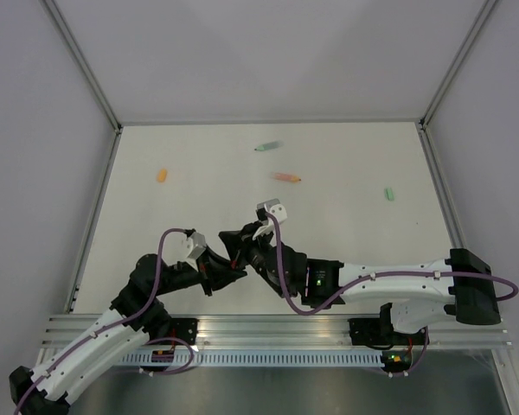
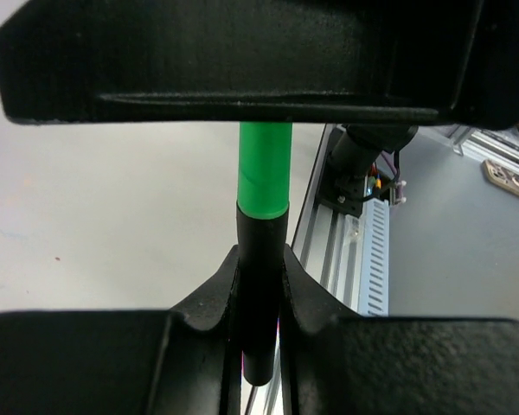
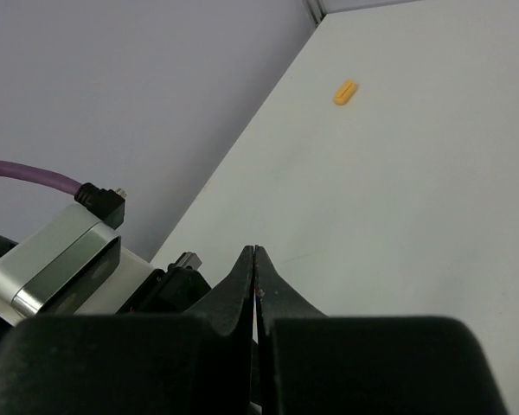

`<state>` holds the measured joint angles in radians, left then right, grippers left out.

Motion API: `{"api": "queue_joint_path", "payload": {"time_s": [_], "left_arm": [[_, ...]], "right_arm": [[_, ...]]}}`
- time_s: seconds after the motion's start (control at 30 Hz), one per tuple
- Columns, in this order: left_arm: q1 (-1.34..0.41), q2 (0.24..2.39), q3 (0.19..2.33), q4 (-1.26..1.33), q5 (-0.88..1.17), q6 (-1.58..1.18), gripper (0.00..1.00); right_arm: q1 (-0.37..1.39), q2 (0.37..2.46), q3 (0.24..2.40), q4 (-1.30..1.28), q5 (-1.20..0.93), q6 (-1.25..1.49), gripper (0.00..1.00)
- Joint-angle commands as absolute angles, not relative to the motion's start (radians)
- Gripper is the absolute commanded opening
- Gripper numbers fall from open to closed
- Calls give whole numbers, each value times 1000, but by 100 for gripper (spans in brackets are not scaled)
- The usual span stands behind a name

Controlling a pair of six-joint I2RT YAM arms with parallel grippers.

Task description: Insert the pens into the pen caps

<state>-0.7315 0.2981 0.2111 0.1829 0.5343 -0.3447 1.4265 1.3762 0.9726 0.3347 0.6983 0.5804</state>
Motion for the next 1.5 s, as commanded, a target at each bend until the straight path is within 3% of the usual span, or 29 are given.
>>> {"api": "queue_joint_path", "payload": {"time_s": [0.0,0.37,0.53,0.67,0.77,0.87,0.97,1.1,1.17,1.27,1.37,1.47], "left_arm": [[-724,314,373,554,422,-382,2],[-724,342,390,600,495,-463,2],[-724,311,295,548,512,-543,2],[-724,322,265,402,431,-545,2],[-724,420,300,276,379,-517,2],[-723,593,339,291,368,-538,2],[-710,748,366,389,347,-654,2],[-698,1086,428,538,373,-759,13],[-693,1181,474,549,376,-811,13],[-695,1304,491,587,333,-874,15],[-689,1397,520,565,292,-913,29],[-673,1483,552,549,304,-948,34]], "right_arm": [[1496,1477,878,160,555,678,0],[1496,1414,845,176,614,663,0],[1413,1378,1092,34,776,534,0],[1260,1336,1470,-136,856,419,0],[1163,1319,1689,-282,809,356,0],[1138,1301,1776,-440,793,337,3],[1138,1209,1630,-495,758,360,9],[1137,1039,1352,-392,686,393,13],[1138,974,1266,-376,693,394,13],[1137,957,1250,-419,715,390,13],[1137,934,1211,-437,684,396,15],[1137,907,1164,-420,641,399,21]]}}
